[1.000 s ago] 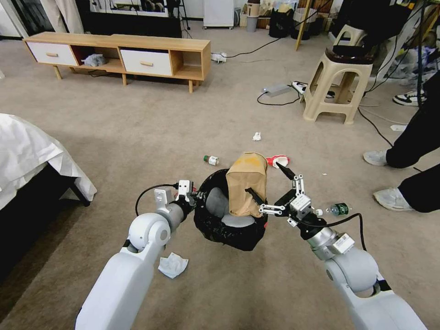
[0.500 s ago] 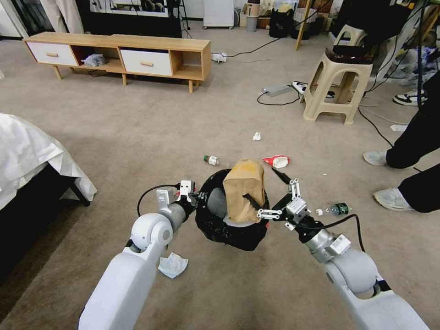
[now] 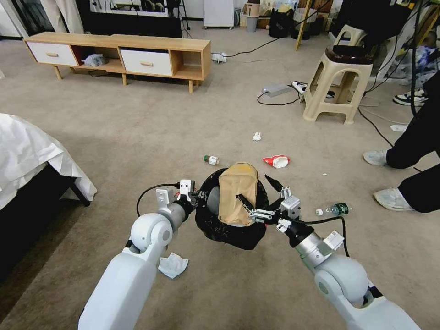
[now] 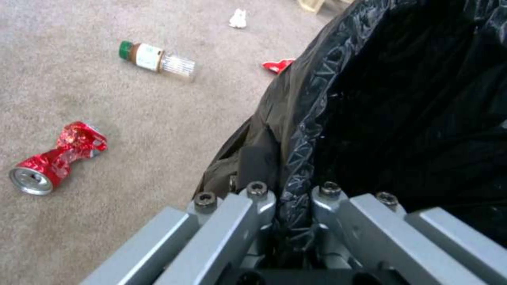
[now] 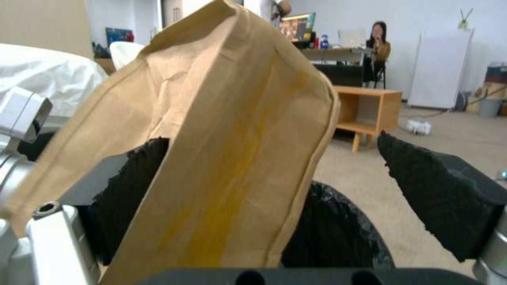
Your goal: Pick up the trash bin and place the garbage on the floor into it.
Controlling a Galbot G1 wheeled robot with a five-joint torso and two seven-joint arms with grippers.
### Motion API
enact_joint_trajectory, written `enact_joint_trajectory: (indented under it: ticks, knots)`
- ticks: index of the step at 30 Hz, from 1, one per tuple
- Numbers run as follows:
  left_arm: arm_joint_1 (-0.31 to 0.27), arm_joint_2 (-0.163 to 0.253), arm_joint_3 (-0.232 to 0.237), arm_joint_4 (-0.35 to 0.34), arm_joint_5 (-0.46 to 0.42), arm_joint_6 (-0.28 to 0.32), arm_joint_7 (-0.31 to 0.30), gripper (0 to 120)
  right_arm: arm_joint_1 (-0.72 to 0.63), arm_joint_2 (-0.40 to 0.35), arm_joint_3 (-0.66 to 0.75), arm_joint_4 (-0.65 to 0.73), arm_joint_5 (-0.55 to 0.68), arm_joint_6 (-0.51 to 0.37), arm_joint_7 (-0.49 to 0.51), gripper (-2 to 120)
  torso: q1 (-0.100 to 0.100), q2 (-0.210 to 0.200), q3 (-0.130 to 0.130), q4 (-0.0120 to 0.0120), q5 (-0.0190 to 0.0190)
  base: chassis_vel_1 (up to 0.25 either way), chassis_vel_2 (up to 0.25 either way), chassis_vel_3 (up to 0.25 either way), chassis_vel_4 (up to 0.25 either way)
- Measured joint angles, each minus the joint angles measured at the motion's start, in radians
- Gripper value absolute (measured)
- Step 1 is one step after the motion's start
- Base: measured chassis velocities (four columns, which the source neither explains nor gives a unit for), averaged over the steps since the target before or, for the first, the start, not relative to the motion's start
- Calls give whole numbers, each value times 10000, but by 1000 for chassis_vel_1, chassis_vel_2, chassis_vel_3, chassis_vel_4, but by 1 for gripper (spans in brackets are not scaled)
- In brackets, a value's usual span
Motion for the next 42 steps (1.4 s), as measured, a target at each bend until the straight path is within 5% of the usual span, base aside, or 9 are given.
enact_joint_trajectory:
  ticks: [17,25,34,42]
  knots:
    - [280,19,-92,-114,302,-142,147,0,2,-3,-561,803,2517,-2631,2595,100,0,-1,0,0,0,0,0,0,0]
    - [275,80,-151,-86,331,-157,148,0,156,176,-476,1486,4944,-5083,4831,100,-1,0,0,0,-1,0,0,0,0]
    - [255,63,-168,-34,334,-185,155,0,188,381,-255,1916,6095,-7143,6662,100,-1,0,0,0,-1,0,0,0,0]
    - [274,122,-259,-28,328,-234,184,0,326,642,-354,1907,6484,-7861,7506,100,-1,0,0,0,0,0,0,0,0]
